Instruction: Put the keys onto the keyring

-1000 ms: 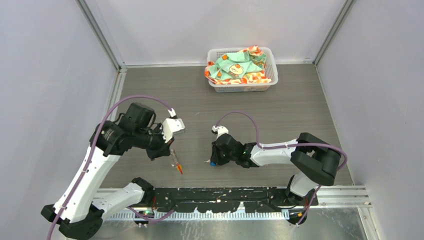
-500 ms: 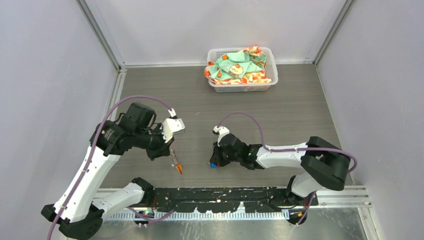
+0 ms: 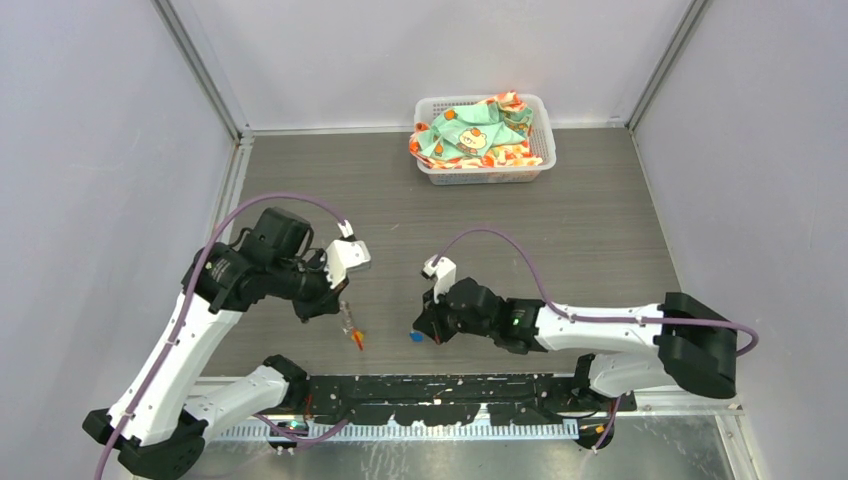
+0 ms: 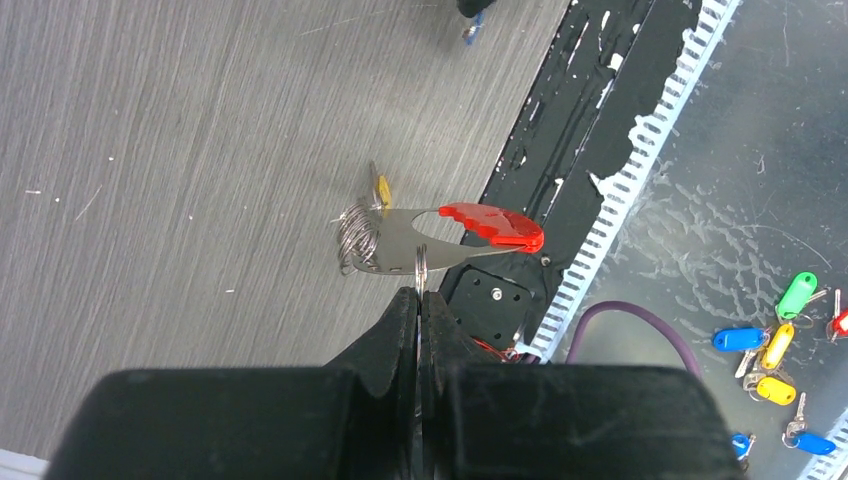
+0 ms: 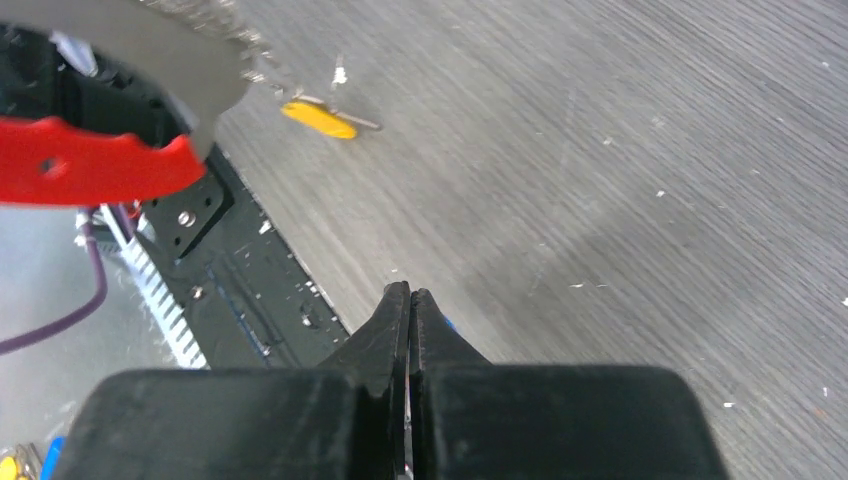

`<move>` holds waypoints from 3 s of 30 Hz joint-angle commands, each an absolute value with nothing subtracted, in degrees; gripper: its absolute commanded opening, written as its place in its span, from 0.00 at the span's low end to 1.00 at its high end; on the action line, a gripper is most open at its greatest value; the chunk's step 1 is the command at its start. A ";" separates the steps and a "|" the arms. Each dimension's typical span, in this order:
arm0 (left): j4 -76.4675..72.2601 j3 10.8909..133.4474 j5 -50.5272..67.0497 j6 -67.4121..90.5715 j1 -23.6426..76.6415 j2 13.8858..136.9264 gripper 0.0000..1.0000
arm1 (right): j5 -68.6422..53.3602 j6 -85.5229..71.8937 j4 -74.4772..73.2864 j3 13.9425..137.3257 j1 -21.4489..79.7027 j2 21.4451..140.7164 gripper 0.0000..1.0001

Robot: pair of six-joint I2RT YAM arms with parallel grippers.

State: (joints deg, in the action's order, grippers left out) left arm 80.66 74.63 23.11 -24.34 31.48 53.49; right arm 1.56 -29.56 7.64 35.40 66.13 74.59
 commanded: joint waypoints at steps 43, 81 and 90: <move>69.13 72.49 37.70 -16.87 31.29 48.24 0.01 | 19.78 -12.67 6.98 63.19 84.37 72.24 0.01; 71.29 73.53 38.75 -16.85 31.29 48.76 0.01 | 29.69 -8.10 6.89 63.81 87.85 74.55 0.01; 71.10 73.65 39.06 -16.65 31.29 49.04 0.01 | 29.27 -8.44 7.53 63.72 87.76 74.70 0.01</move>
State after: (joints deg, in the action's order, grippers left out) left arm 71.64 71.33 36.97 -16.71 31.48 49.19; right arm 28.62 -8.16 4.40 61.93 87.42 74.76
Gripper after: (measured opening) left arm 0.012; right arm 0.020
